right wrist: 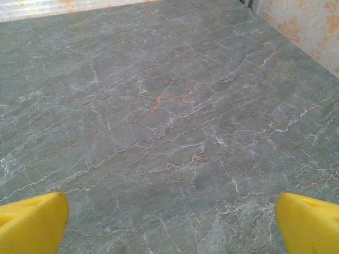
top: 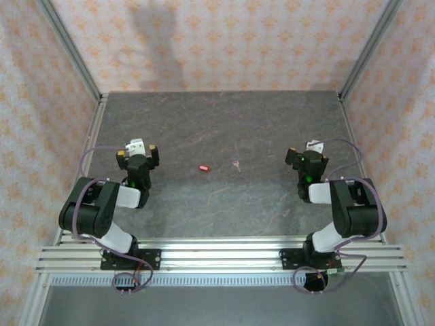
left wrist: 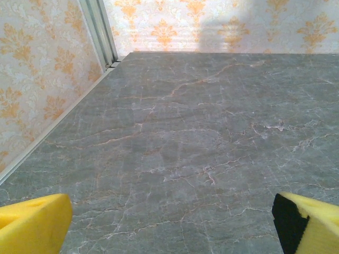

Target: Remove the keys from the keyring

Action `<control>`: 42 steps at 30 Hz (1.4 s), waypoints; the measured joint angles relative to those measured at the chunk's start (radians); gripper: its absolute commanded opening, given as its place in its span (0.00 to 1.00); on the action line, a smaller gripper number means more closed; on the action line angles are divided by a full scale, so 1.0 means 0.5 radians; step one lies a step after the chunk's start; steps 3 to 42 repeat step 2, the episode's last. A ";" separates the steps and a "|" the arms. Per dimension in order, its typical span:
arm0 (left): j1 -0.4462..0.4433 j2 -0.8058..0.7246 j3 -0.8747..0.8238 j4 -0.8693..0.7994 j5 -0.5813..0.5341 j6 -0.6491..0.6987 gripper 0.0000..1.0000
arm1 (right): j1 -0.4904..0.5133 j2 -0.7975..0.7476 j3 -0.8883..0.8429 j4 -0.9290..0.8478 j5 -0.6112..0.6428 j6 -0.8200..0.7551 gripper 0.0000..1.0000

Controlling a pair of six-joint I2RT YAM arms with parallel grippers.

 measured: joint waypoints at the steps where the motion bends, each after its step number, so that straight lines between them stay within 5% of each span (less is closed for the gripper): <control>1: 0.000 0.000 0.000 -0.004 0.000 -0.001 1.00 | -0.001 0.000 0.002 0.002 0.000 0.002 0.99; 42: 0.001 0.000 0.000 -0.005 0.000 -0.001 1.00 | -0.002 0.000 0.002 0.002 -0.001 0.003 0.99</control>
